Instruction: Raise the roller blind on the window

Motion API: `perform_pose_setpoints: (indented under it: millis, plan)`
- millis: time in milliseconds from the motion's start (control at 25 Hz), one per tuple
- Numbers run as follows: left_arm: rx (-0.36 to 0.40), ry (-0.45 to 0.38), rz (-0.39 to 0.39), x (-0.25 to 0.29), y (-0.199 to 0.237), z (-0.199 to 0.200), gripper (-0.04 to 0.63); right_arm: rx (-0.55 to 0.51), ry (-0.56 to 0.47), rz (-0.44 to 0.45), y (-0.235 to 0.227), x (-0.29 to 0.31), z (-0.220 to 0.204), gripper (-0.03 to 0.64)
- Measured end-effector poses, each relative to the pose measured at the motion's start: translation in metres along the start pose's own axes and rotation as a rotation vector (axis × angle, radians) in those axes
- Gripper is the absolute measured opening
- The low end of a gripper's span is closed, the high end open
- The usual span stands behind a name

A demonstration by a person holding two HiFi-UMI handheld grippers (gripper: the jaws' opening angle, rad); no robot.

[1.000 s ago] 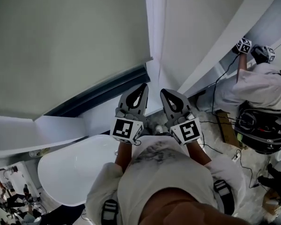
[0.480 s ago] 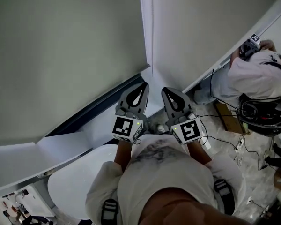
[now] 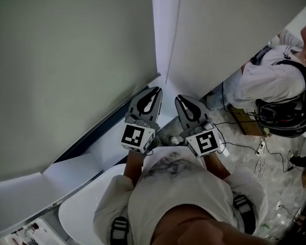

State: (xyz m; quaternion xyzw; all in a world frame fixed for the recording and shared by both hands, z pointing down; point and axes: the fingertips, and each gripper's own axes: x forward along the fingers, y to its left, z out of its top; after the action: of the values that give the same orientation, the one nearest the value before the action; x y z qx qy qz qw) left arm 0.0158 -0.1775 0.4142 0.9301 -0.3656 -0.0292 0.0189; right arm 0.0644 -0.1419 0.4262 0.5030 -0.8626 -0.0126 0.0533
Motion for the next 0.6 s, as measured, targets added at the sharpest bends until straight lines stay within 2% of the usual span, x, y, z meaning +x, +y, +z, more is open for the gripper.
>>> perform_pose_setpoints:
  millis: [160,240,400,600]
  plan:
    - [0.003,-0.005,-0.042,0.007,-0.006,0.001,0.016,-0.007,0.008,-0.024,-0.001,-0.006,0.002,0.063]
    - [0.011,-0.002,-0.057,0.014,-0.010,0.003,0.051,-0.004,0.012,-0.036,-0.004,-0.010,0.004,0.063]
    - [0.012,-0.004,-0.073,0.029,-0.010,0.012,0.072,0.003,0.056,-0.059,-0.010,-0.017,0.002,0.063]
    - [0.019,0.010,-0.079,0.044,-0.004,0.004,0.084,-0.001,0.049,-0.065,-0.013,-0.019,0.001,0.063]
